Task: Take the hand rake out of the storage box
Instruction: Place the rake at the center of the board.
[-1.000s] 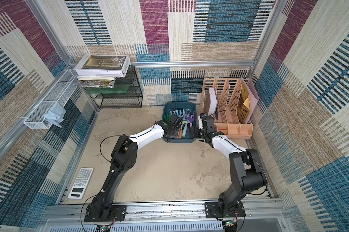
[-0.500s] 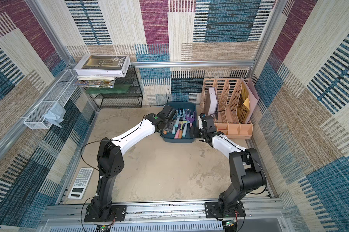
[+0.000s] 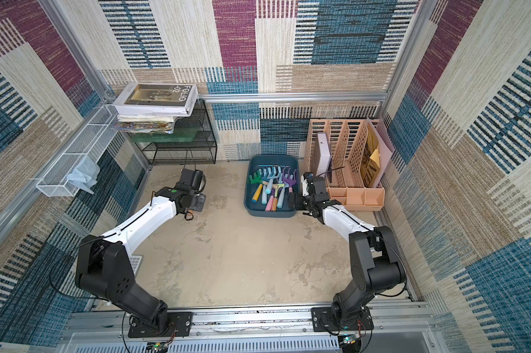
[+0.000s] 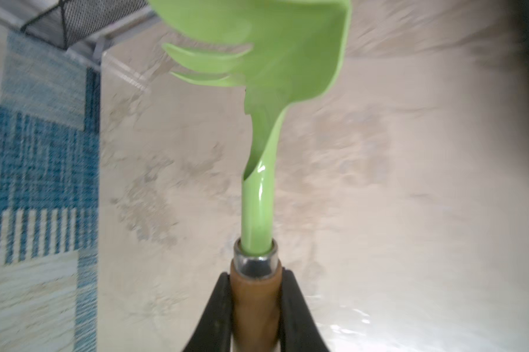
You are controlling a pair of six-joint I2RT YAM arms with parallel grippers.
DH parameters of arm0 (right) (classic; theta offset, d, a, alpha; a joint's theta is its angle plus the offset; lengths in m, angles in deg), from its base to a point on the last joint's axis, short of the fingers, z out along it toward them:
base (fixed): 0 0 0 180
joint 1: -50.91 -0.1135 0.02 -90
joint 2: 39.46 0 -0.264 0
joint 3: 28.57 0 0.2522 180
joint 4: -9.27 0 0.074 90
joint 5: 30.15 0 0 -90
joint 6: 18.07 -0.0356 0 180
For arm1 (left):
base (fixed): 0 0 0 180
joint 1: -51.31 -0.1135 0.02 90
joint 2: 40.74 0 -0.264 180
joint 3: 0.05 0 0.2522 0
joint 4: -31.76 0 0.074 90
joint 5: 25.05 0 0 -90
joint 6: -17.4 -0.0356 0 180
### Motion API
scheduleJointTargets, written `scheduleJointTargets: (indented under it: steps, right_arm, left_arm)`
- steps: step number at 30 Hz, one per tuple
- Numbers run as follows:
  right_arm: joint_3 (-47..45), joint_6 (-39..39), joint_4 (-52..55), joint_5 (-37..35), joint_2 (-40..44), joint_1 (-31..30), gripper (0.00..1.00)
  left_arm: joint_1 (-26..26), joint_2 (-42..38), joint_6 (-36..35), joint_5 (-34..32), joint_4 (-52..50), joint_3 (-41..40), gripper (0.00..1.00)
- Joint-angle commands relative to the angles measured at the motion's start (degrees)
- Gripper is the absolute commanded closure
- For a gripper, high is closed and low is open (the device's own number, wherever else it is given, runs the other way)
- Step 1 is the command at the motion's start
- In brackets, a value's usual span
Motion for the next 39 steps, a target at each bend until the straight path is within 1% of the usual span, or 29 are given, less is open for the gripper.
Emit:
scheduleJointTargets:
  steps: [1,4,8,9,11,14,16,21,23,25,28,32,36,39]
  right_arm:
    - [0.44,0.13,-1.19,0.1,-0.88,-0.1,0.04]
    - [0.71,0.19,-1.02,0.23,-1.42,-0.15,0.04]
    - [0.6,0.31,-1.08,-0.05,-1.55,-0.17,0.04]
    - [0.55,0.39,-1.1,-0.13,-1.52,-0.24,0.04]
    - [0.56,0.43,-1.23,-0.22,-1.7,-0.19,0.05]
    - [0.81,0.51,-1.23,-0.21,-2.34,-0.13,0.04]
    - [1.09,0.58,-1.11,-0.28,-2.9,-0.13,0.04]
    - [1.16,0.67,-0.88,-0.44,-3.23,-0.19,0.04]
    - [0.92,0.66,-1.1,-0.43,-2.95,-0.18,0.04]
    - [0.82,0.68,-1.17,-0.53,-2.94,-0.19,0.04]
    - [0.9,0.66,-1.18,-0.25,-3.1,-0.24,0.04]
    - [0.88,0.72,-1.2,-0.13,-3.18,-0.23,0.04]
    - [0.82,0.73,-1.23,-0.13,-3.29,-0.25,0.04]
    - [0.94,0.76,-1.2,-0.12,-3.32,-0.18,0.04]
  left_arm:
    - [-4.41,2.48,-4.24,-0.02,3.73,0.07,0.96]
    - [-7.5,7.21,-6.63,1.38,6.43,0.78,0.94]
    - [-11.52,13.93,-7.16,3.4,6.17,3.58,0.94]
    - [-12.08,15.17,-7.55,2.93,5.81,4.23,0.94]
    - [-12.57,17.25,-7.66,0.35,4.74,5.87,0.95]
    - [-13.3,19.98,-7.43,-1.03,3.38,7.88,0.94]
    - [-13.37,21.95,-7.82,-1.27,2.06,9.2,0.9]
    - [-13.3,26.49,-7.13,-2.26,-2.02,12.87,0.88]
    - [-13.26,26.9,-6.57,-1.57,-3.05,13.45,0.85]
    - [-13.27,26.49,-6.2,-0.68,-3.32,13.41,0.78]
    - [-13.3,25.3,-6.01,1.57,-2.78,12.7,0.73]
    - [-13.38,23.84,-5.16,3.77,-2.72,12.33,0.62]
    - [-13.97,23.66,-3.74,6.43,-3.92,13.1,0.53]
    - [-14.55,23.56,-3.0,7.91,-4.42,13.43,0.52]
